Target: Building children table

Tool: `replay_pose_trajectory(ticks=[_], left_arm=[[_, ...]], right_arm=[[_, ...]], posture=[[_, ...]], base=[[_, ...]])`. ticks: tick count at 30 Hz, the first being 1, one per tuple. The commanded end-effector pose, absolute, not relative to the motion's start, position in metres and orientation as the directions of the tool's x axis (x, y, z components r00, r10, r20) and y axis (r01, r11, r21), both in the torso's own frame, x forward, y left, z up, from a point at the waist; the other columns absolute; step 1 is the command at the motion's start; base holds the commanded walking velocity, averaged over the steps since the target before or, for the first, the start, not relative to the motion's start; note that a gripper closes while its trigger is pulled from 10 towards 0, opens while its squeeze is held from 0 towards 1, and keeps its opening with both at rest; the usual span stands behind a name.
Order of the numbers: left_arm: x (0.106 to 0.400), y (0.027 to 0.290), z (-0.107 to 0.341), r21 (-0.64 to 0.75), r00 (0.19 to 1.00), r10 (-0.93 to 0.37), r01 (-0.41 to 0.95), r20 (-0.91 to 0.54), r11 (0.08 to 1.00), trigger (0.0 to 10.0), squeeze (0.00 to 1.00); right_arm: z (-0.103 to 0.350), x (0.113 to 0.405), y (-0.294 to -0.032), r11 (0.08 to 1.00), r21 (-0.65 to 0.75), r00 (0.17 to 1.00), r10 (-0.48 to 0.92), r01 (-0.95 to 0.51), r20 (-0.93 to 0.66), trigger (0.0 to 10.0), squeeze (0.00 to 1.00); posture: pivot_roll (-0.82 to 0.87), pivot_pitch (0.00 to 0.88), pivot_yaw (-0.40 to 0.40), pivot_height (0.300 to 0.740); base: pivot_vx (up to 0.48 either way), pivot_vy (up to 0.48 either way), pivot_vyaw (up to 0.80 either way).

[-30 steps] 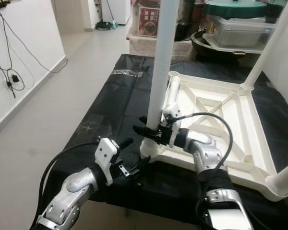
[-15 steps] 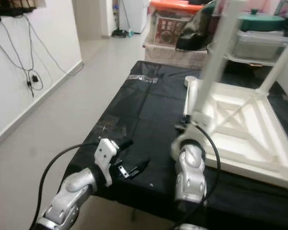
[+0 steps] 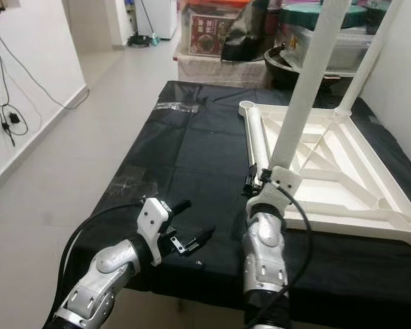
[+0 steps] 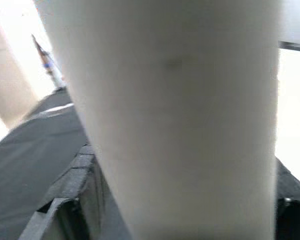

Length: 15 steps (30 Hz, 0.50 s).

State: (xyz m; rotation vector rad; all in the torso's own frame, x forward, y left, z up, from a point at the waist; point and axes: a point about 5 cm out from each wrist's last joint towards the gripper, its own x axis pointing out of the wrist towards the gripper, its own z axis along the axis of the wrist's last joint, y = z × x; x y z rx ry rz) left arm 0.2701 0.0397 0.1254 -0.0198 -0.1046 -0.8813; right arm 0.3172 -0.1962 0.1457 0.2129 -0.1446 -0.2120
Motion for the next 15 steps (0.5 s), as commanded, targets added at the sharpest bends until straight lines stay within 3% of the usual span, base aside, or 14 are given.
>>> replay_pose_trajectory(ticks=[1,2,4,5,6,8,12,15], left_arm=[[0.272,0.039,0.122,0.018,0.63,-0.772,0.774,0.083,0.633,10.0,0.0],[0.272,0.039,0.122,0.018,0.63,-0.772,0.774,0.083,0.633,10.0,0.0],[0.272,0.038,0.122,0.019,0.627,-0.775,0.776,0.083,0.63,10.0,0.0],[0.272,0.038,0.122,0.019,0.627,-0.775,0.776,0.083,0.63,10.0,0.0],[0.273,0.038,0.121,0.021,0.625,-0.776,0.777,0.082,0.629,10.0,0.0],[0.273,0.037,0.121,0.021,0.625,-0.776,0.778,0.082,0.628,10.0,0.0],[0.273,0.037,0.12,0.02,0.627,-0.775,0.776,0.082,0.63,10.0,0.0],[0.273,0.037,0.12,0.02,0.627,-0.775,0.776,0.082,0.63,10.0,0.0]], right_arm=[[0.153,0.324,-0.206,0.973,0.208,0.988,0.075,-0.103,0.138,10.0,0.0],[0.153,0.324,-0.206,0.973,0.208,0.988,0.075,-0.103,0.138,10.0,0.0],[0.154,0.323,-0.207,0.917,0.21,0.94,0.323,-0.34,0.111,10.0,0.0],[0.154,0.323,-0.207,0.917,0.21,0.94,0.323,-0.34,0.111,10.0,0.0],[0.156,0.322,-0.207,0.841,0.17,0.858,0.507,-0.513,0.08,10.0,0.0],[0.157,0.322,-0.207,0.819,0.155,0.833,0.548,-0.553,0.073,10.0,0.0],[0.165,0.33,-0.194,0.656,0.11,0.66,0.751,-0.746,-0.005,10.0,0.0],[0.166,0.33,-0.193,0.64,0.113,0.643,0.766,-0.76,-0.01,10.0,0.0]], posture=[[0.04,0.0,-0.035,0.74],[0.04,0.0,-0.035,0.74],[0.04,0.0,-0.035,0.74],[0.04,0.0,-0.035,0.74],[0.04,0.0,-0.036,0.74],[0.04,0.0,-0.036,0.74],[0.05,0.0,-0.039,0.74],[0.05,0.0,-0.039,0.74]], base=[[0.0,0.0,0.0],[0.0,0.0,0.0],[0.0,0.0,0.0],[0.0,0.0,0.0],[0.0,0.0,0.0],[0.0,0.0,0.0],[0.0,0.0,0.0],[0.0,0.0,0.0]])
